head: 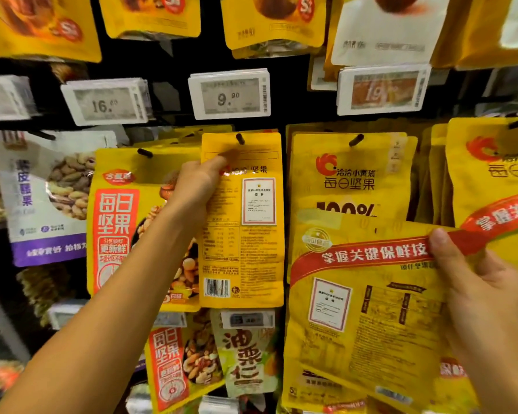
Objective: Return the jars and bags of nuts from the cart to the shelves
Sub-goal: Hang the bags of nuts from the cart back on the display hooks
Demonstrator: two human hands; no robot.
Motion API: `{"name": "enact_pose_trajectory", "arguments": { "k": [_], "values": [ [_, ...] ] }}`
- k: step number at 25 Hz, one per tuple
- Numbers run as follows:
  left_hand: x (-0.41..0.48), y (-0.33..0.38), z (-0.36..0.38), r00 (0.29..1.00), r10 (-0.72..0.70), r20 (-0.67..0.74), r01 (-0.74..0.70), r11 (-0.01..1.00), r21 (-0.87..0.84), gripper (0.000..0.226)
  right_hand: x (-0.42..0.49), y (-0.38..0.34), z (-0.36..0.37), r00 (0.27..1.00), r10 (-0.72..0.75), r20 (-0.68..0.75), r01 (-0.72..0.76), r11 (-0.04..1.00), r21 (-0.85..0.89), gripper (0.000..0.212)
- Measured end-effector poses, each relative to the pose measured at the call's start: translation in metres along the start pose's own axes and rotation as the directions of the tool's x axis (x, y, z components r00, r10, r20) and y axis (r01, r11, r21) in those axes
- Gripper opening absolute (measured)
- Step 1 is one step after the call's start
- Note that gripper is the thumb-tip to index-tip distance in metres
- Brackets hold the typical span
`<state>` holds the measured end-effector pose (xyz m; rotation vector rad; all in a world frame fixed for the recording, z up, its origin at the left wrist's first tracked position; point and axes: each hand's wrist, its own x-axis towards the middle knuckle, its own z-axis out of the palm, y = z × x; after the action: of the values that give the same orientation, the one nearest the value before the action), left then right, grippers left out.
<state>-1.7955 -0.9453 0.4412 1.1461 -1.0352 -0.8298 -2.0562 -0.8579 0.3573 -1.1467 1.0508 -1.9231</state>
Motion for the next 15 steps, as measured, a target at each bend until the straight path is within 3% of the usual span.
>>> {"name": "enact_pose_trajectory", "arguments": {
  "k": [3, 4, 5, 6, 7, 8, 9, 10, 11, 13, 15],
  "values": [
    [0.004, -0.011, 0.002, 0.995, 0.090, -0.035, -0.087, 0.992, 0.092, 0.010, -0.001, 0.001, 0.004, 1.000, -0.015, 0.002, 0.015, 1.000, 0.007, 0.020],
    [0.000, -0.015, 0.001, 0.982, 0.183, -0.058, -0.172, 0.972, 0.158, 0.008, -0.002, 0.001, 0.004, 1.000, -0.020, 0.010, 0.020, 1.000, 0.013, 0.020],
    [-0.007, -0.019, -0.001, 0.943, 0.317, -0.101, -0.284, 0.925, 0.255, 0.021, -0.002, 0.000, 0.005, 0.999, -0.027, 0.022, 0.026, 0.999, 0.029, 0.019],
    [-0.017, -0.023, -0.003, 0.858, 0.495, -0.139, -0.420, 0.831, 0.364, 0.035, -0.002, -0.002, 0.005, 0.999, -0.037, 0.028, 0.035, 0.998, 0.044, 0.018],
    [-0.030, -0.028, -0.003, 0.729, 0.670, -0.142, -0.552, 0.697, 0.458, 0.044, -0.002, -0.005, 0.004, 0.999, -0.047, 0.026, 0.046, 0.997, 0.055, 0.017],
    [-0.044, -0.035, -0.002, 0.619, 0.780, -0.093, -0.647, 0.574, 0.501, 0.047, -0.002, -0.007, 0.002, 0.998, -0.057, 0.020, 0.055, 0.996, 0.069, 0.015],
    [-0.059, -0.043, 0.002, 0.592, 0.806, 0.001, -0.719, 0.528, 0.452, 0.046, -0.002, -0.010, 0.000, 0.998, -0.063, 0.018, 0.061, 0.994, 0.089, 0.013],
    [-0.075, -0.049, 0.009, 0.672, 0.729, 0.132, -0.726, 0.612, 0.314, 0.045, -0.001, -0.012, -0.003, 0.998, -0.065, 0.022, 0.062, 0.992, 0.108, 0.012],
    [-0.088, -0.052, 0.019, 0.770, 0.568, 0.291, -0.623, 0.767, 0.153, 0.044, -0.001, -0.013, -0.006, 0.997, -0.062, 0.034, 0.058, 0.991, 0.120, 0.012],
    [-0.110, -0.060, 0.038, 0.813, 0.272, 0.514, -0.308, 0.951, -0.015, 0.038, 0.002, -0.014, -0.009, 0.997, -0.036, 0.074, 0.027, 0.993, 0.119, 0.013],
    [-0.119, -0.067, 0.051, 0.847, 0.136, 0.515, -0.112, 0.991, -0.077, 0.016, 0.008, -0.013, -0.006, 0.995, -0.011, 0.104, -0.001, 0.993, 0.114, 0.012]
  ]
}}
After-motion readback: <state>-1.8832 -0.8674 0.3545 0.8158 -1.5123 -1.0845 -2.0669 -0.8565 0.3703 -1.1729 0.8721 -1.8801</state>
